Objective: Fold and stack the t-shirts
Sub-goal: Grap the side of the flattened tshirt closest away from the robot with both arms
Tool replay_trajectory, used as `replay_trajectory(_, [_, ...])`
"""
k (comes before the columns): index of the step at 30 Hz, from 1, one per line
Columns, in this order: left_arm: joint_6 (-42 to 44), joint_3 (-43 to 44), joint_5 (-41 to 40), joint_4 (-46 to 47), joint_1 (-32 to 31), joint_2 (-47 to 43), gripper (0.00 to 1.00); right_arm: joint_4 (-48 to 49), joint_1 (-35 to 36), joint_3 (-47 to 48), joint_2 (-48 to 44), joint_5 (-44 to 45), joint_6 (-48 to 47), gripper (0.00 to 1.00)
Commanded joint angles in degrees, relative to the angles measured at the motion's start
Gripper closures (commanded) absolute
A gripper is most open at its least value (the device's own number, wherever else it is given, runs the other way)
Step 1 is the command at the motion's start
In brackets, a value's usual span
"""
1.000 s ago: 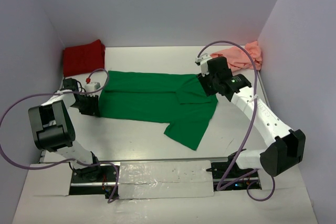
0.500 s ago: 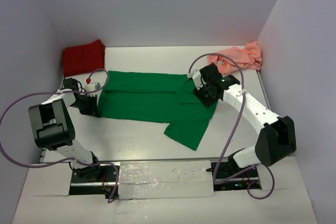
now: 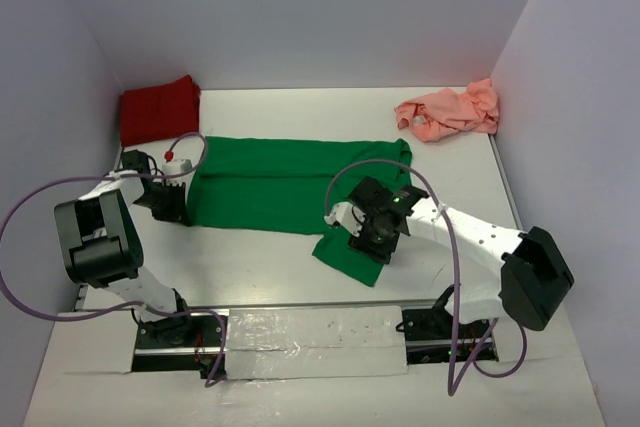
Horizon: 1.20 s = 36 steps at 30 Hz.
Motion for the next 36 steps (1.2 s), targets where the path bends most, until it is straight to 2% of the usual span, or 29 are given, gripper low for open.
replay_trajectory(1, [-0.1, -2.7, -2.0, -4.0, -0.5, 0.4, 0.93, 1.7, 2.3, -1.3, -0.2, -0.4, -1.6, 0.44])
replay_trajectory(6, [0.0, -2.3, -2.3, -4.2, -0.6, 0.1, 0.93, -0.6, 7.0, -2.3, 5.0, -2.7, -5.4, 0.44])
replay_trajectory(14, [0.2, -2.7, -2.3, -4.2, -0.5, -0.2, 0.93, 5.9, 13.3, -4.4, 7.9, -1.0, -5.7, 0.43])
replay_trajectory(25, [0.6, -3.2, -2.4, -4.2, -0.6, -0.6, 0.93, 9.0, 15.9, -4.9, 11.6, -2.7, -4.2, 0.45])
replay_trajectory(32, [0.9, -3.0, -2.8, -4.8, -0.6, -1.3, 0.94, 9.0, 15.9, -4.4, 13.8, -2.9, -3.7, 0.53])
replay_trajectory(35, [1.0, -3.2, -2.9, -4.9, -0.6, -1.7, 0.94, 9.3, 15.9, -3.8, 13.8, -1.7, -3.1, 0.72])
replay_trajectory(36, [1.0, -3.4, -2.8, -4.9, -0.5, -1.8, 0.94, 9.4, 15.9, -3.5, 14.0, -1.1, -2.9, 1.00])
